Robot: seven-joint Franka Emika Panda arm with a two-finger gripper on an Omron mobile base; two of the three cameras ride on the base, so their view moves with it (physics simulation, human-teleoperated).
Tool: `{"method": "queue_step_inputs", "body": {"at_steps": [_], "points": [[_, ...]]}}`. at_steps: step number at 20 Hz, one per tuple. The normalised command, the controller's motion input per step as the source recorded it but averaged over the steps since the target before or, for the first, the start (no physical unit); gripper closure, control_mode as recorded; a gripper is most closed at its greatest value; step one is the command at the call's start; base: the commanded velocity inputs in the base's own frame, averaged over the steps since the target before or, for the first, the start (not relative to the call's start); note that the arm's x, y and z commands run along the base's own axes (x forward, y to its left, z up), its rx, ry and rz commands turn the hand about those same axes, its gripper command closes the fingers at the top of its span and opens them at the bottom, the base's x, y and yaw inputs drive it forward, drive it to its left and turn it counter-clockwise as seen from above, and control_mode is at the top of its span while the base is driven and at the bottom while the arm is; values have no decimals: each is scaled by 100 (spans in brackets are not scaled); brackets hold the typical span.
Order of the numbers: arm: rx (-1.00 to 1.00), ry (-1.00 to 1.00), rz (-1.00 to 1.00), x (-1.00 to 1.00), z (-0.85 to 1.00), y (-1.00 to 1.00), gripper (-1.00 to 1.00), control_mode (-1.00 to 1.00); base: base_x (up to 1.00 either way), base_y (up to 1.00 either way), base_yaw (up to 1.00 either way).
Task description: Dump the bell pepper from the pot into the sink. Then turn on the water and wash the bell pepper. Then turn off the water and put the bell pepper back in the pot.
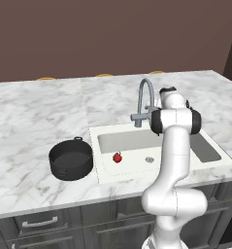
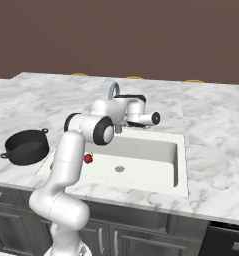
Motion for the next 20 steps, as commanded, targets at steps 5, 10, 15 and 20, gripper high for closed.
{"method": "queue_step_inputs", "body": {"at_steps": [5,10,15,20], "points": [[0,3,-9,0,0,-51,100,-100,0,0,0],[0,3,-11,0,0,-58,100,-100,0,0,0],[0,4,-10,0,0,-66,100,-100,0,0,0],[0,5,-8,0,0,-75,100,-100,0,0,0]]}}
